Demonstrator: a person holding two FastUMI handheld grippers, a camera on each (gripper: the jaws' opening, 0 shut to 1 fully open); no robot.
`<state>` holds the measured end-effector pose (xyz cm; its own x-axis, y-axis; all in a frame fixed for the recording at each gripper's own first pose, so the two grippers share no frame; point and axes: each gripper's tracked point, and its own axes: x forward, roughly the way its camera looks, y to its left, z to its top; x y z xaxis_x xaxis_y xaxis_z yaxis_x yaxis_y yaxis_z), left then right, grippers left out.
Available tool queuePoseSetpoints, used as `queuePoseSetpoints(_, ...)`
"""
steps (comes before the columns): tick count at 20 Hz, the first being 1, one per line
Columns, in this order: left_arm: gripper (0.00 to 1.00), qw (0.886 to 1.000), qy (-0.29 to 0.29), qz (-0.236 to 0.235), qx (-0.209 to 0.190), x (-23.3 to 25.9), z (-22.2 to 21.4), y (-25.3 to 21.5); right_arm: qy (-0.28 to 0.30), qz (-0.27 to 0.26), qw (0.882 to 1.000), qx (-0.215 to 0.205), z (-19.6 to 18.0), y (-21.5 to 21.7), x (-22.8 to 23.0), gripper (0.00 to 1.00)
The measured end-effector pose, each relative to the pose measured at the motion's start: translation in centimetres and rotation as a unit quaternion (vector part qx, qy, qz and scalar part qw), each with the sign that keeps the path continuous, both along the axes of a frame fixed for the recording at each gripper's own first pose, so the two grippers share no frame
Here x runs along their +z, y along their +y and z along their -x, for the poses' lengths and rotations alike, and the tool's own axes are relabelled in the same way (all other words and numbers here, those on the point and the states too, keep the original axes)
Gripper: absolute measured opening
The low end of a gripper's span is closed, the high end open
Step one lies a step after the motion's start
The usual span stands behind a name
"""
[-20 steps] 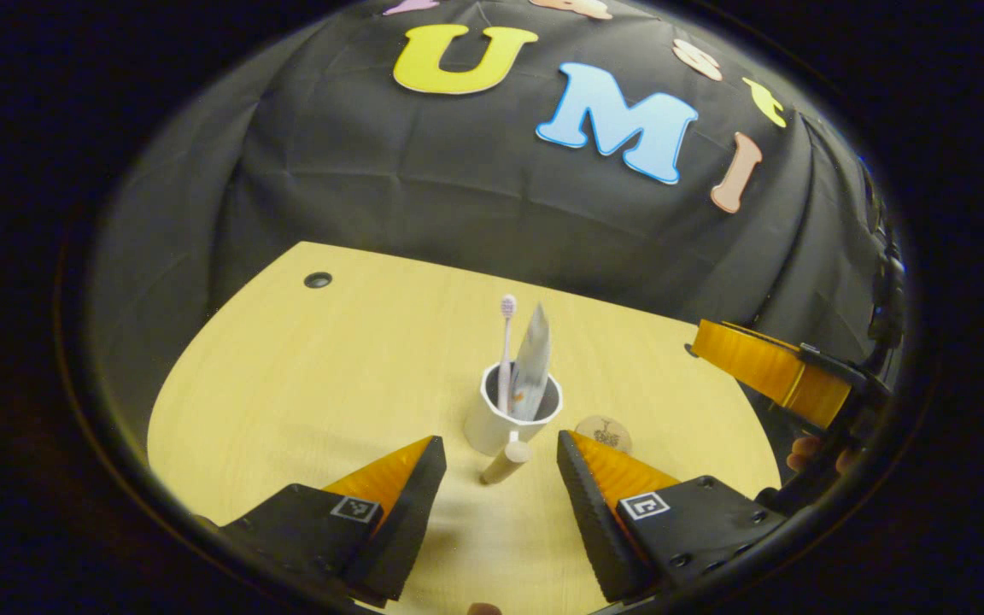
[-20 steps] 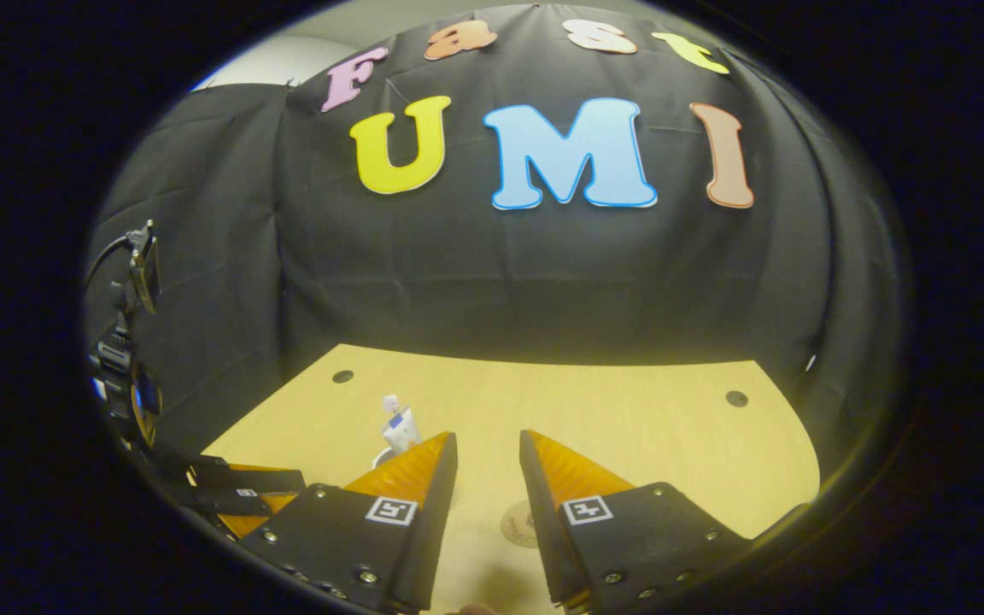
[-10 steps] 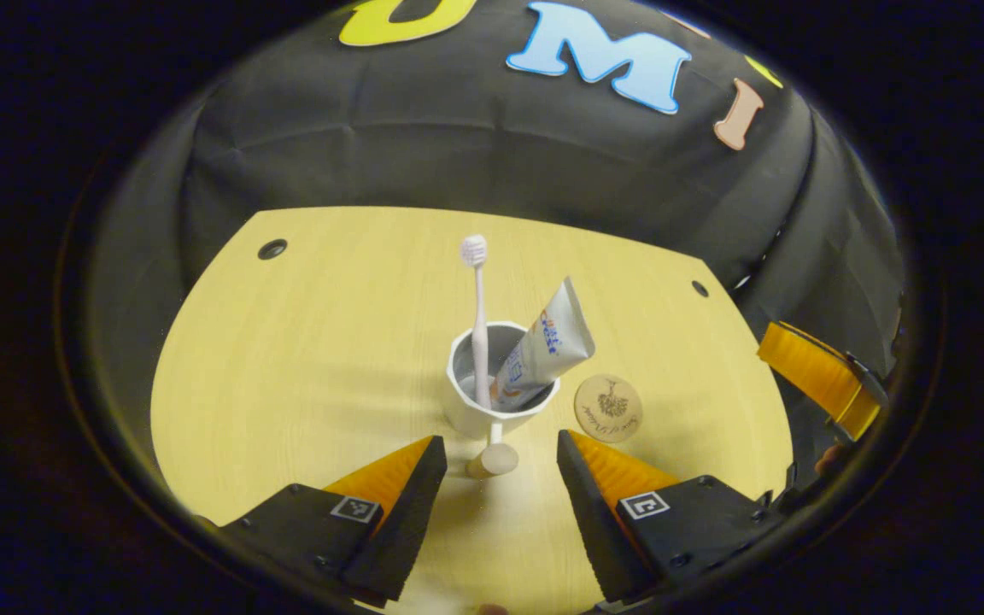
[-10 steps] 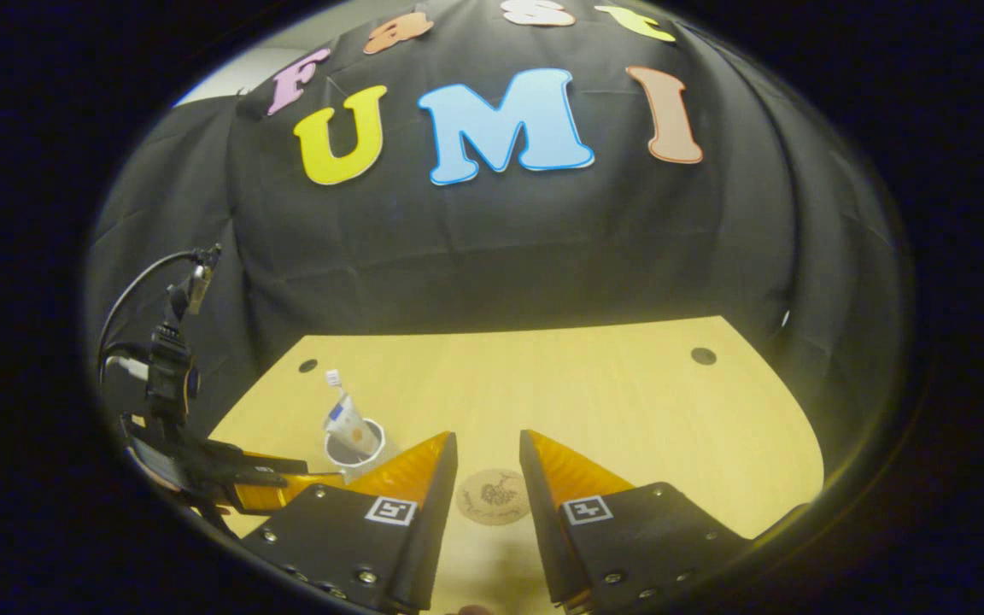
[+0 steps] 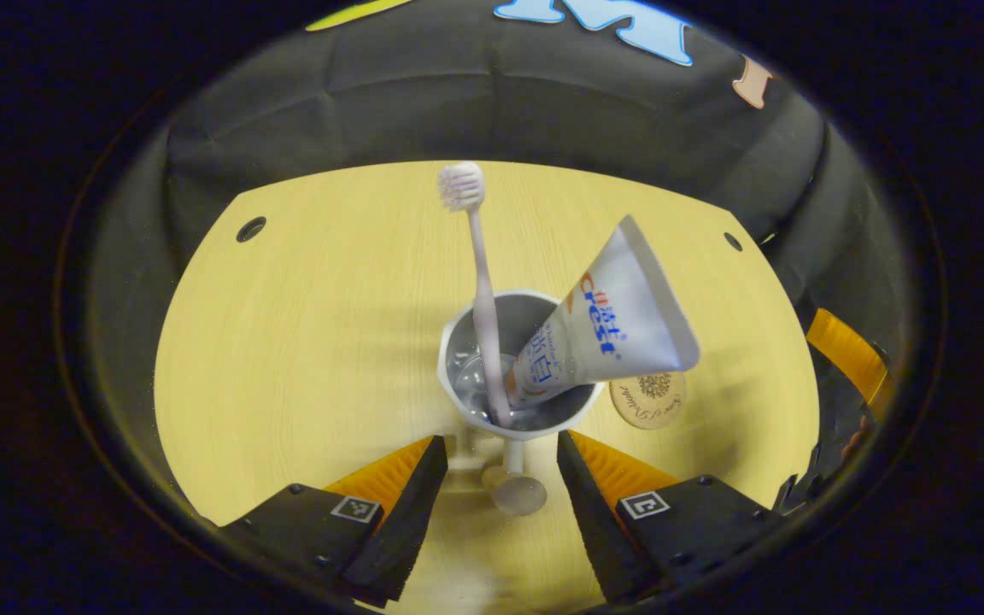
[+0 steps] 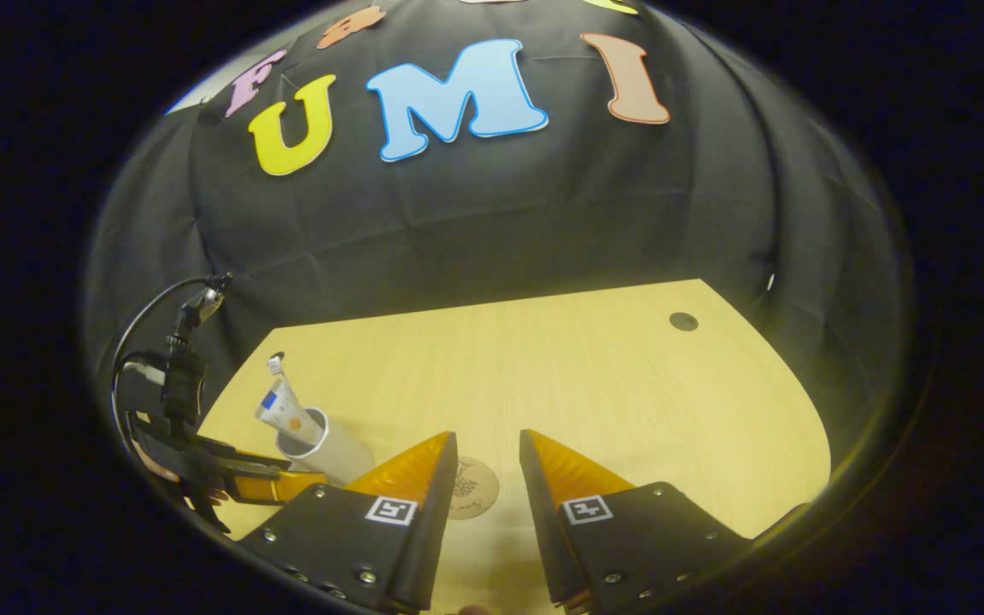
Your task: Put the toothbrush and toothpaste on the desktop into the cup, then pick up the cup and place it on the coaster on the desktop.
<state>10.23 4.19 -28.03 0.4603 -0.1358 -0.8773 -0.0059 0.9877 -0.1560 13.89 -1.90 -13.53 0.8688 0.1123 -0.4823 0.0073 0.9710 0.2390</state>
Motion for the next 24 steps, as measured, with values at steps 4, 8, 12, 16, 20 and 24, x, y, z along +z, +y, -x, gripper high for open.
queuePoseSetpoints(4, 0.86, 1.000, 0.022, 0.000, -0.007, -1.0, -0.2, 0.1, 0.018, 0.002, 1.000, 0.002, -0.8, -0.7, -1.4, 0.48)
queuePoseSetpoints(8, 0.81, 0.999, 0.039, -0.006, -0.022, -1.8, -0.3, -0.3, 0.030, 0.000, 1.000, 0.002, -1.0, -1.0, -2.3, 0.48)
queuePoseSetpoints(12, 0.62, 0.998, 0.049, -0.017, -0.033, -2.5, -0.5, -0.5, 0.036, 0.002, 0.999, 0.004, -0.7, -1.0, -2.5, 0.48)
queuePoseSetpoints(16, 0.59, 0.998, 0.057, -0.021, -0.032, -2.7, -0.1, -0.5, 0.042, -0.001, 0.999, 0.000, -0.4, -1.4, -2.6, 0.48)
queuePoseSetpoints(20, 0.40, 0.996, 0.068, -0.037, -0.044, -3.0, 0.0, -0.4, 0.046, -0.001, 0.999, -0.001, -0.1, -1.6, -3.0, 0.48)
queuePoseSetpoints(24, 0.42, 0.996, 0.057, -0.046, -0.043, -3.2, -0.3, -0.8, 0.046, 0.000, 0.999, -0.002, 0.4, -2.1, -3.0, 0.48)
